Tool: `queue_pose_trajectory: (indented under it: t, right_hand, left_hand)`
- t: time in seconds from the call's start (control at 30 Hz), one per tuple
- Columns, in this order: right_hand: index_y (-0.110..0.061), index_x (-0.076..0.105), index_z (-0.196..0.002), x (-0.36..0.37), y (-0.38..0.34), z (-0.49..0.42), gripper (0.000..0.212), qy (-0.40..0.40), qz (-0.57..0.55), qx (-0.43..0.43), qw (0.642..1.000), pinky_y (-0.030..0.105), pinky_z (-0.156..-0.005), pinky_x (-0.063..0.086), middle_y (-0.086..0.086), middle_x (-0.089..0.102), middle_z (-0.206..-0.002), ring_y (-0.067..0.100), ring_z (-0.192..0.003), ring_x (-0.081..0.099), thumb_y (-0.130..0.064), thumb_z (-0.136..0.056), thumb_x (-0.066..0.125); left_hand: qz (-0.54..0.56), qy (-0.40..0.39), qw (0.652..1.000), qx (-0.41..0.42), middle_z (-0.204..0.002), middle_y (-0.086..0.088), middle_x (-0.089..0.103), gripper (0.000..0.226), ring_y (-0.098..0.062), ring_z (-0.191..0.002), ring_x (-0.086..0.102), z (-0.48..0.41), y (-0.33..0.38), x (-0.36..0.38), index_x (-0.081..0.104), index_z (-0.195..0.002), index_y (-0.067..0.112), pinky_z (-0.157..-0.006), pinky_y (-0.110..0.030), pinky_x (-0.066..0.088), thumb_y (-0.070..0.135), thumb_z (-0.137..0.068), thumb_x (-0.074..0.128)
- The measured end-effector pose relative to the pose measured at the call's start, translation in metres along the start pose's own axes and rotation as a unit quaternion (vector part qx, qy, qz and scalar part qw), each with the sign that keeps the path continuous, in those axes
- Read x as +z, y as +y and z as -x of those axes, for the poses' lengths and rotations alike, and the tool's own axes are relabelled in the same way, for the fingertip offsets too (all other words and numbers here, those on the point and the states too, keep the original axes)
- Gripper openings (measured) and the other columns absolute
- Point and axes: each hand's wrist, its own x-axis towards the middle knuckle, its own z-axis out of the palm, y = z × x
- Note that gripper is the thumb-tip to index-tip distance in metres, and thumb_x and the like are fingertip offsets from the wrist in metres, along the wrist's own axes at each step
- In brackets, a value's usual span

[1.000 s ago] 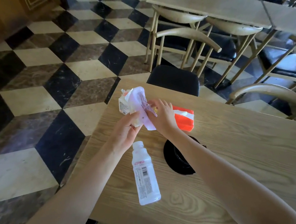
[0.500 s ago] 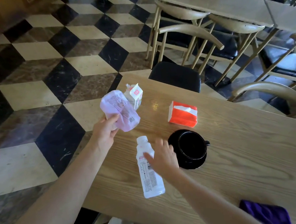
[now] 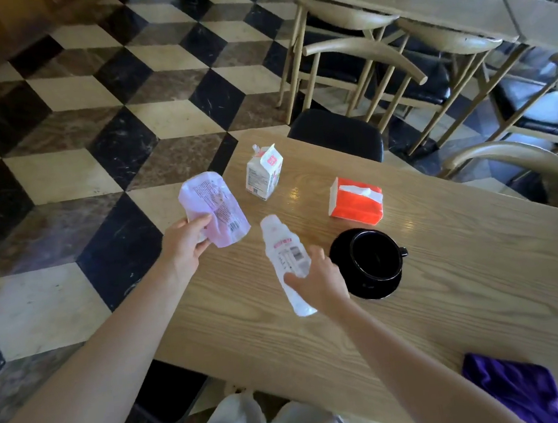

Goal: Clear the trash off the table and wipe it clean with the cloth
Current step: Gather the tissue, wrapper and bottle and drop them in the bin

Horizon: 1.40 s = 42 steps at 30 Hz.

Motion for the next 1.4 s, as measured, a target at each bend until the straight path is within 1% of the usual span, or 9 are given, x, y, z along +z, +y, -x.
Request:
queue_pose_trajectory:
  t: [0.13,0.27,0.4,0.53,0.73,0.9,1.0,1.27,1.4]
  right_hand:
    - [-0.018,0.042,-0.125,-0.013,-0.034,-0.002,0.057,-0.019,-0.138,-0.064,0.988,0.030,-0.074,0.046,-0.001,0.057,-0.118,0.018,-0.101,0.057,-0.036,-0.077,0.067]
    - [-0.018,0.042,-0.127,-0.008,-0.084,0.002,0.057,-0.104,-0.213,-0.149,0.960,0.017,-0.062,0.041,-0.007,0.056,-0.111,0.010,-0.094,0.056,-0.034,-0.080,0.069]
    - [-0.011,0.043,-0.128,0.031,-0.117,0.014,0.059,-0.199,-0.211,-0.210,0.934,0.031,-0.085,0.051,-0.002,0.058,-0.114,0.016,-0.102,0.059,-0.031,-0.080,0.070]
    - [-0.009,0.046,-0.120,0.080,-0.132,0.033,0.045,-0.313,-0.195,-0.236,0.899,0.027,-0.078,0.051,-0.002,0.060,-0.103,0.013,-0.091,0.060,-0.022,-0.083,0.069]
    - [-0.004,0.041,-0.131,0.154,-0.140,0.079,0.056,-0.412,-0.122,-0.217,0.876,0.034,-0.087,0.049,0.009,0.057,-0.126,0.023,-0.106,0.059,-0.022,-0.084,0.066]
    - [-0.004,0.042,-0.128,0.210,-0.123,0.097,0.044,-0.449,-0.063,-0.179,0.873,0.026,-0.082,0.042,0.006,0.057,-0.115,0.021,-0.108,0.056,-0.017,-0.090,0.059]
    - [-0.006,0.043,-0.131,0.256,-0.094,0.090,0.049,-0.454,-0.009,-0.145,0.879,0.027,-0.082,0.044,0.009,0.058,-0.125,0.025,-0.112,0.057,-0.023,-0.088,0.060]
    - [-0.008,0.036,-0.133,0.364,-0.019,0.046,0.058,-0.386,0.097,-0.063,0.915,0.032,-0.078,0.048,0.012,0.055,-0.124,0.028,-0.107,0.057,-0.038,-0.087,0.055]
    - [-0.006,0.037,-0.129,0.427,0.006,0.004,0.057,-0.356,0.166,-0.038,0.919,0.036,-0.084,0.049,0.016,0.052,-0.124,0.032,-0.107,0.056,-0.041,-0.086,0.052]
  left_hand:
    - [-0.048,0.052,0.997,0.031,-0.097,-0.011,0.066,0.032,-0.021,-0.090,0.064,0.018,0.008,-0.030,0.063,-0.103,-0.004,-0.085,-0.033,0.051,0.012,-0.076,0.063]
    - [-0.077,0.070,0.993,0.063,-0.071,-0.007,0.059,0.010,-0.025,-0.078,0.058,0.048,0.005,-0.048,0.058,-0.069,0.007,-0.073,-0.030,0.049,0.012,-0.074,0.063]
    - [-0.031,0.131,0.989,0.058,-0.097,-0.015,0.067,0.019,-0.027,-0.091,0.065,0.082,-0.011,-0.069,0.062,-0.103,0.000,-0.080,-0.029,0.053,0.011,-0.087,0.060]
    - [0.022,0.226,0.972,0.065,-0.083,-0.007,0.063,0.005,-0.019,-0.072,0.062,0.116,-0.034,-0.110,0.060,-0.082,0.008,-0.062,-0.021,0.054,0.010,-0.087,0.060]
    - [0.098,0.313,0.944,0.035,-0.093,-0.006,0.062,0.019,-0.019,-0.084,0.060,0.162,-0.078,-0.174,0.056,-0.105,0.004,-0.087,-0.033,0.047,0.008,-0.087,0.061]
    - [0.076,0.365,0.927,-0.034,-0.105,-0.012,0.061,0.027,-0.022,-0.093,0.058,0.161,-0.129,-0.215,0.054,-0.112,-0.001,-0.082,-0.029,0.049,0.005,-0.086,0.059]
    - [0.091,0.371,0.918,-0.104,-0.114,-0.013,0.063,0.034,-0.026,-0.102,0.061,0.142,-0.182,-0.231,0.057,-0.117,0.005,-0.092,-0.038,0.051,0.012,-0.084,0.062]
    - [0.129,0.389,0.896,-0.171,-0.112,-0.011,0.064,0.041,-0.029,-0.107,0.060,0.061,-0.301,-0.256,0.059,-0.117,0.007,-0.098,-0.044,0.048,0.018,-0.078,0.065]
    - [0.128,0.380,0.893,-0.202,-0.098,-0.004,0.058,0.034,-0.024,-0.097,0.059,0.005,-0.363,-0.267,0.058,-0.116,0.006,-0.073,-0.025,0.048,0.020,-0.085,0.060]
